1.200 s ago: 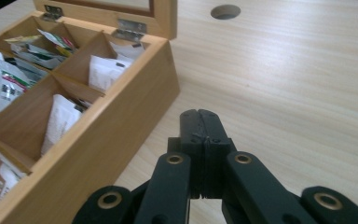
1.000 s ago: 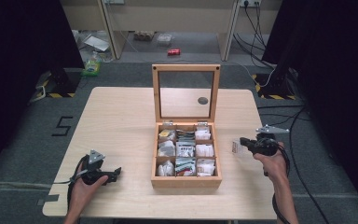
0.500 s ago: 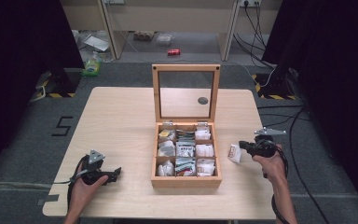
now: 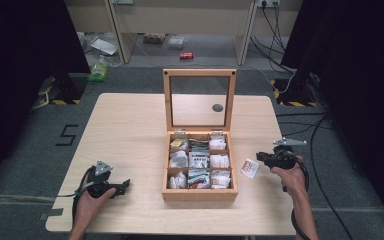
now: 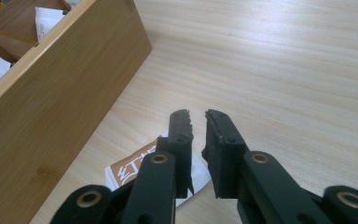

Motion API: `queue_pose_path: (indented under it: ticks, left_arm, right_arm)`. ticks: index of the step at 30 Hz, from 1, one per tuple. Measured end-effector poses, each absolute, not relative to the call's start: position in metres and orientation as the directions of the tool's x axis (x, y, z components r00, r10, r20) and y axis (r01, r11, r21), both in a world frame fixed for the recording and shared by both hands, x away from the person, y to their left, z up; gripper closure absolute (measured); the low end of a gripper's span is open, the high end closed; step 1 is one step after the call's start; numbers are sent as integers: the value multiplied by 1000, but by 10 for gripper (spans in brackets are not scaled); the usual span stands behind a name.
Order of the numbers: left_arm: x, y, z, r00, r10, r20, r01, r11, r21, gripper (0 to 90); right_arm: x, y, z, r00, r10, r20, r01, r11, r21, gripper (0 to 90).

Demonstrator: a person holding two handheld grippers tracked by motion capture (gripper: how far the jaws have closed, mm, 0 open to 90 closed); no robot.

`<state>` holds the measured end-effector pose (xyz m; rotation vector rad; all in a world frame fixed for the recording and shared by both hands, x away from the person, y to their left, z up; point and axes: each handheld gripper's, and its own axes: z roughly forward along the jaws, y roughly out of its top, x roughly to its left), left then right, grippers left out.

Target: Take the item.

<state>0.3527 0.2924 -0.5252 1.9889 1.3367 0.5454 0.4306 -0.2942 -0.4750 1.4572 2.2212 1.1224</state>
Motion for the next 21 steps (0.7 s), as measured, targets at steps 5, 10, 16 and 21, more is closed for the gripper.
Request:
queue_pose_path:
  ticks: [5, 10, 16, 21]
  left_arm:
    - [353, 292, -525, 387, 922, -25, 641, -250, 726, 5]
    - [353, 292, -525, 388, 921, -25, 641, -250, 726, 5]
    - [353, 292, -525, 388, 921, -25, 641, -250, 725, 4]
    - [353, 292, -525, 388, 922, -25, 641, -250, 726, 4]
  right_arm:
    - [431, -296, -474, -453, 869, 201, 669, 183, 720, 725]
    - [431, -298, -472, -436, 875, 209, 666, 158, 729, 640]
    - [431, -296, -466, -427, 877, 221, 652, 129, 747, 555]
    - [431, -292, -459, -428, 875, 225, 643, 120, 756, 482]
